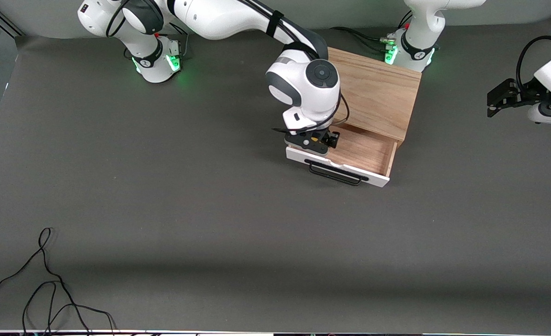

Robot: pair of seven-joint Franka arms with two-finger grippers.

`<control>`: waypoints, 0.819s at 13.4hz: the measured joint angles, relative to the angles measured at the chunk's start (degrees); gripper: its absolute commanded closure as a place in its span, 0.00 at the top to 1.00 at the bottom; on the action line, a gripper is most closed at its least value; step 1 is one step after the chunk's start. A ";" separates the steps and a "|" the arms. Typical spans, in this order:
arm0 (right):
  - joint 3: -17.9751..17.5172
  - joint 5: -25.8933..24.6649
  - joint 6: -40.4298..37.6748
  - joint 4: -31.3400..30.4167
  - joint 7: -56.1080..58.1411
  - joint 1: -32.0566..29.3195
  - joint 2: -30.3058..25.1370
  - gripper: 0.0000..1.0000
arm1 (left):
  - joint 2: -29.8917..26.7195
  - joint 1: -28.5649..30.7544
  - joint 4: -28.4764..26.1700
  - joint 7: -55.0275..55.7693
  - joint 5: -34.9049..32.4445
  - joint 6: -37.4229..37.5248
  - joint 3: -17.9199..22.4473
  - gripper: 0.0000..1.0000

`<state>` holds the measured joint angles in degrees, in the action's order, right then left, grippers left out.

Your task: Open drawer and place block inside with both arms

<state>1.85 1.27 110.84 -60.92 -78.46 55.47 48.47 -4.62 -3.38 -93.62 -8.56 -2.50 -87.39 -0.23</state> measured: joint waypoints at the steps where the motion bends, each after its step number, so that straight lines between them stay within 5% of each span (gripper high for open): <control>1: 0.02 0.00 -0.61 0.62 0.00 0.00 -0.22 1.00 | 0.00 0.00 0.00 0.00 0.01 0.01 0.00 1.00; 8: 1.34 -0.01 -18.59 5.81 0.72 -1.11 -9.82 1.00 | 0.03 0.01 0.00 0.00 0.05 0.07 0.05 1.00; 11: 1.38 -0.13 -26.14 6.08 8.54 -6.65 -15.02 1.00 | 0.03 0.11 0.00 0.00 0.05 0.07 0.19 1.00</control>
<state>3.23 1.14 84.69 -54.84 -69.92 48.83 33.45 -4.59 -3.26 -93.61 -8.56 -2.46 -87.31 -0.03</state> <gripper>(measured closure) 0.000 0.000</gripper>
